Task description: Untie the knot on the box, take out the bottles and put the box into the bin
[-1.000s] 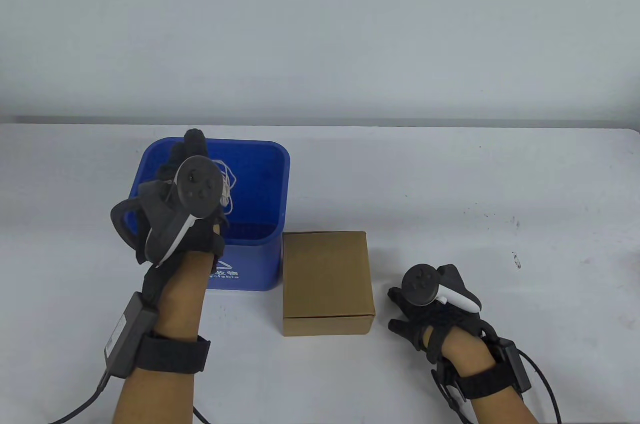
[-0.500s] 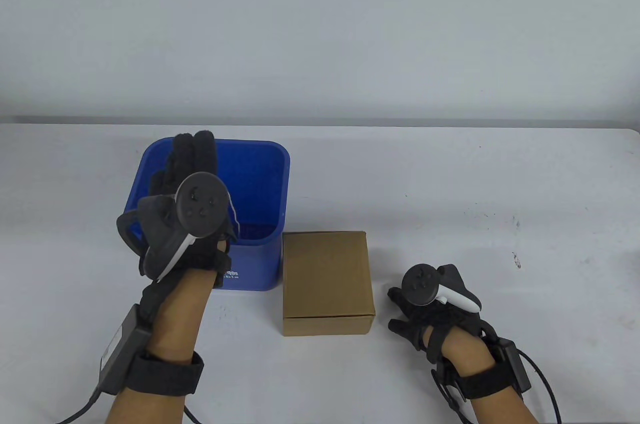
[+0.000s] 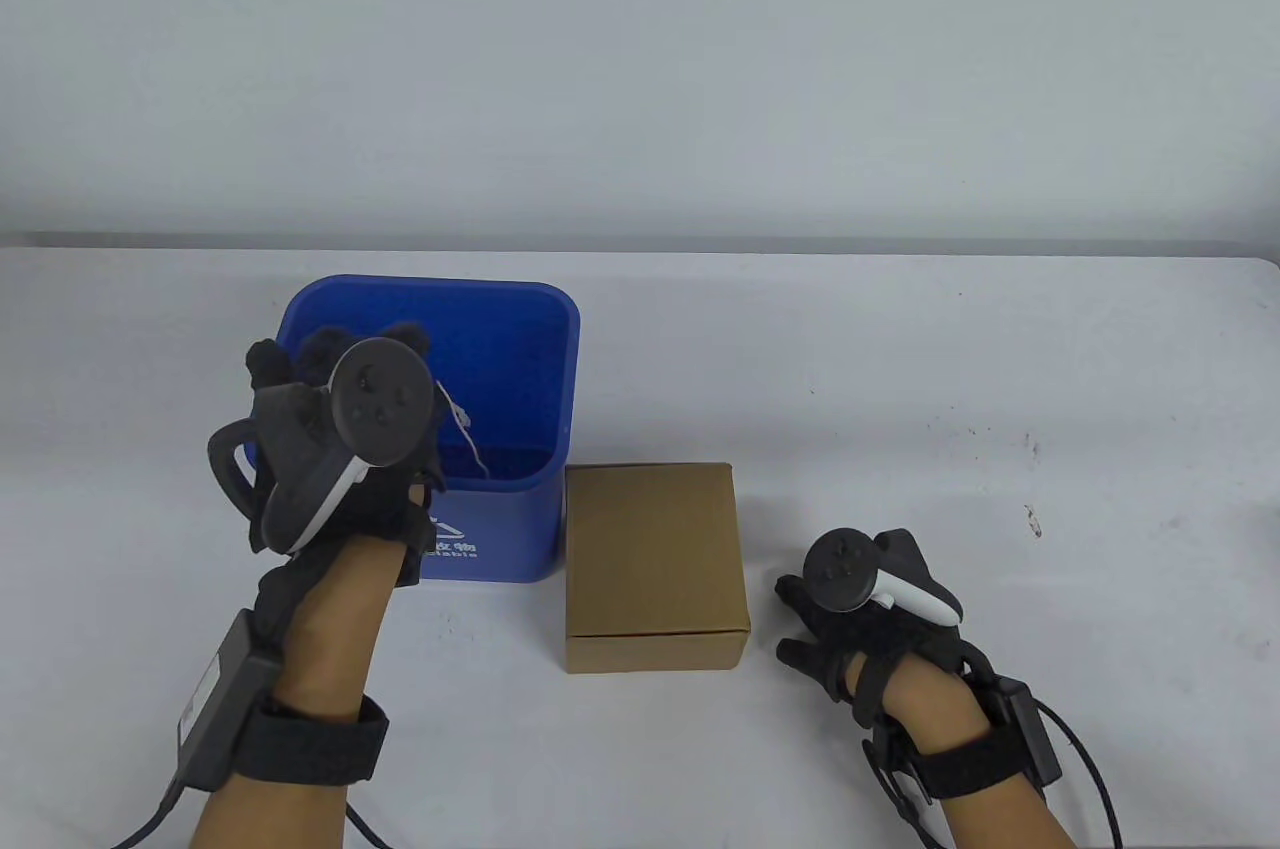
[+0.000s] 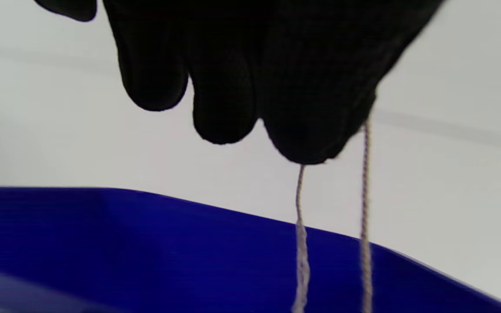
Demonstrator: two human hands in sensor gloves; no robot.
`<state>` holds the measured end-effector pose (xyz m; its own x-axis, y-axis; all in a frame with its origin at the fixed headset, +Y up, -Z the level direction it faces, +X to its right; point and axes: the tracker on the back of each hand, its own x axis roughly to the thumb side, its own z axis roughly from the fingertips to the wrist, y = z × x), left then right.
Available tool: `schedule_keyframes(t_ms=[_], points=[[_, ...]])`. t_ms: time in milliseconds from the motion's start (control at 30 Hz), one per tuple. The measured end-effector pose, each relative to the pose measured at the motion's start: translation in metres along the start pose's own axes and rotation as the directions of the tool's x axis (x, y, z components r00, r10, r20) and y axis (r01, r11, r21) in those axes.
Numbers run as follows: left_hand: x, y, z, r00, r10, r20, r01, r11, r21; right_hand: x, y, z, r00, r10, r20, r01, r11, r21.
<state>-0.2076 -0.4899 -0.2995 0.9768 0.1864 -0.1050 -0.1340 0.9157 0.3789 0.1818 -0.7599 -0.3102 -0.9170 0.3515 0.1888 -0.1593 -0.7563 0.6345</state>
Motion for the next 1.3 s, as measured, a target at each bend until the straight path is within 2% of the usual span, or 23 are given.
schedule_keyframes(t_ms=[100, 533, 633, 767, 933, 1033, 1167, 1300], points=[[-0.002, 0.001, 0.000, 1.000, -0.025, 0.006, 0.024, 0.999, 0.047, 0.000, 0.000, 0.000, 1.000, 0.000, 0.000, 0.000, 1.000, 0.000], [0.003, -0.006, 0.001, 0.997, -0.065, 0.046, 0.063, 0.998, 0.031, 0.000, 0.000, 0.000, 1.000, 0.000, 0.001, 0.000, 1.000, 0.000], [0.004, -0.004, 0.005, 0.998, -0.034, 0.058, 0.029, 0.997, 0.073, 0.000, 0.000, 0.000, 1.000, 0.000, 0.001, 0.000, 1.000, 0.000], [0.012, -0.001, 0.027, 0.987, 0.093, 0.134, -0.110, 0.986, 0.129, 0.000, 0.000, 0.000, 1.000, -0.001, 0.002, 0.001, 1.000, 0.002], [0.025, -0.014, 0.064, 0.963, 0.144, 0.226, -0.176, 0.976, 0.131, 0.000, 0.000, -0.001, 1.000, 0.001, 0.000, -0.001, 1.000, 0.000], [0.026, -0.022, 0.090, 0.938, 0.222, 0.267, -0.264, 0.955, 0.132, 0.000, 0.000, -0.001, 1.000, 0.002, 0.000, -0.002, 1.000, -0.003], [0.023, -0.035, 0.119, 0.885, 0.359, 0.298, -0.397, 0.914, 0.080, -0.002, -0.003, 0.000, 1.000, -0.012, 0.010, 0.012, 1.000, -0.014], [0.020, -0.066, 0.134, 0.893, 0.318, 0.319, -0.342, 0.939, 0.021, -0.004, -0.008, 0.002, 0.998, -0.049, 0.034, 0.051, 0.997, -0.061]])
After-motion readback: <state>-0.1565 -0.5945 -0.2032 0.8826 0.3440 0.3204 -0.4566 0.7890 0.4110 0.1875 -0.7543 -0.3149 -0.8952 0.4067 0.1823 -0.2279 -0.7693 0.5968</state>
